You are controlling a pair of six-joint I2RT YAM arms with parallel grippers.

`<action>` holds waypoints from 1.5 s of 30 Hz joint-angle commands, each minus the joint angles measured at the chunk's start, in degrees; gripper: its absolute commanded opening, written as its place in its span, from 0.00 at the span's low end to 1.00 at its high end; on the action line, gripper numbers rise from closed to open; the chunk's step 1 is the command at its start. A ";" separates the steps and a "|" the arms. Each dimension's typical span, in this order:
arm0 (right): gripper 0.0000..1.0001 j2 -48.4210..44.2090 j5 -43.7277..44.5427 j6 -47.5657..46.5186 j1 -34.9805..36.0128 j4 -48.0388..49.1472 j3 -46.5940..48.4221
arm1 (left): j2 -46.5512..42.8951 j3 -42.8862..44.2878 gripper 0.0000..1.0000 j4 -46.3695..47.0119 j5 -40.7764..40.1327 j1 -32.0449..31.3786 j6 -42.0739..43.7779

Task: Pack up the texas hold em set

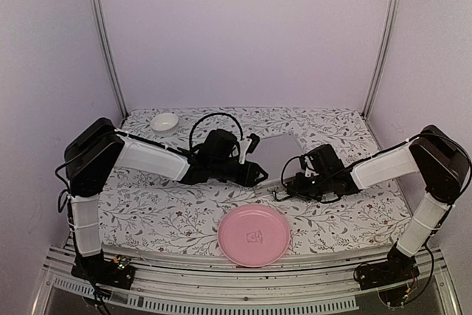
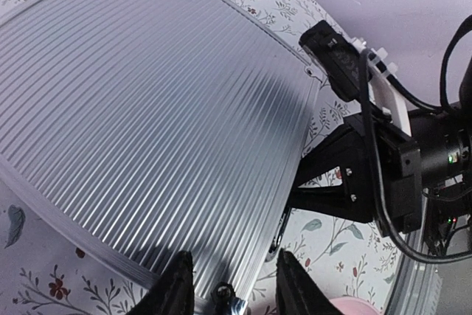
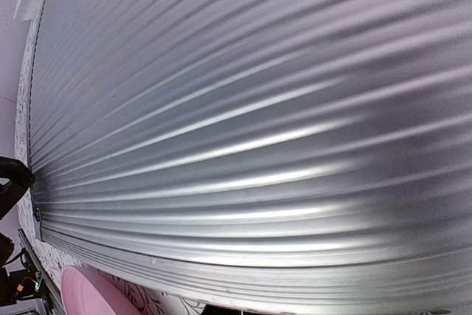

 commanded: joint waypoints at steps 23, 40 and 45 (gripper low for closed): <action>0.28 -14.66 4.52 -5.46 0.40 -9.46 -0.92 | -9.76 -4.23 0.45 -1.44 -5.98 -0.24 1.75; 0.95 -18.68 -0.56 -23.61 -11.96 -12.83 13.63 | -31.25 -11.71 0.85 -6.72 -7.63 23.86 7.62; 0.97 -19.13 -4.79 -28.05 -27.07 -7.34 8.33 | -40.52 -24.67 0.86 -1.63 -2.44 47.43 6.46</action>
